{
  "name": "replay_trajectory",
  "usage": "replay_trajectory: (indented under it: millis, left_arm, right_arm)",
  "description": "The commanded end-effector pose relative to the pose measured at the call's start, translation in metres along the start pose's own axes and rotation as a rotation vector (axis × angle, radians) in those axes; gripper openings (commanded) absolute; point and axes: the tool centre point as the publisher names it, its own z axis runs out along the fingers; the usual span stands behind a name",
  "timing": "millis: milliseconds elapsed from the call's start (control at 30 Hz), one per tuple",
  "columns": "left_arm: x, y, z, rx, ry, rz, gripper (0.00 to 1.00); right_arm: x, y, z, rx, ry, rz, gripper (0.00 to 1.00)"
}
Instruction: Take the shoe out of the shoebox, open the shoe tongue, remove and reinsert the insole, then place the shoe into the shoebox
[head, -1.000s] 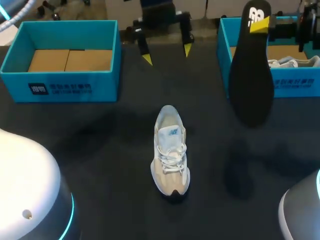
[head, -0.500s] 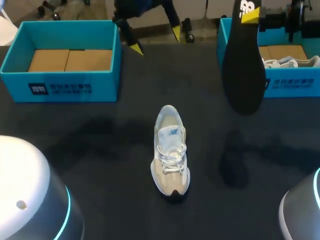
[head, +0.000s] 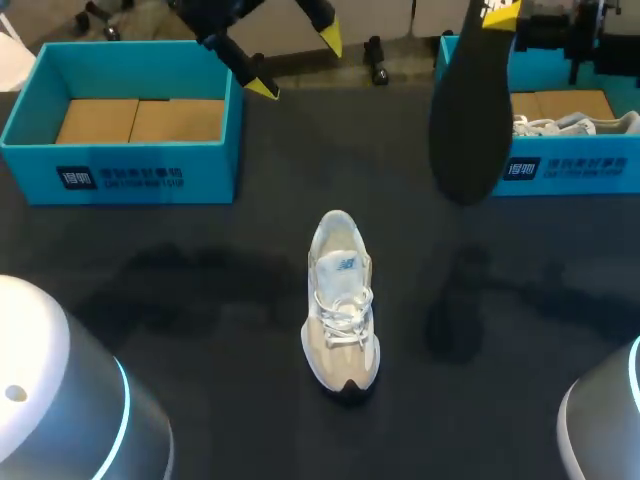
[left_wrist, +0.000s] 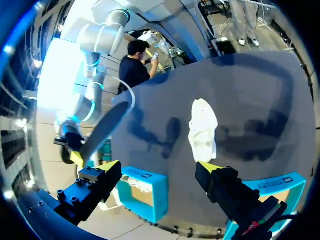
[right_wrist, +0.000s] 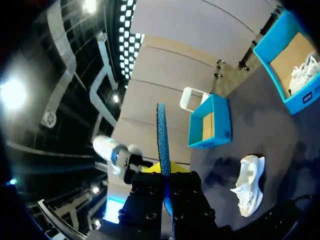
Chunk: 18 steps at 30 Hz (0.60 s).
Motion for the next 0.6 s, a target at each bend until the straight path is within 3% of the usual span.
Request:
replay_trajectory:
  millis: [33, 267, 600]
  left_arm:
    - [0.005, -0.005, 0.000, 0.005, -0.260, 0.013, 1.00]
    - [0.004, -0.007, 0.000, 0.021, -0.312, -0.002, 1.00]
    - [0.004, -0.007, 0.000, 0.021, -0.312, -0.002, 1.00]
  right_arm:
    - [-0.002, 0.005, 0.022, -0.052, 0.070, 0.018, 0.00]
    - [-0.002, 0.016, 0.029, -0.016, 0.122, 0.052, 0.00]
    - [-0.015, 0.030, 0.042, 0.104, 0.135, 0.146, 0.00]
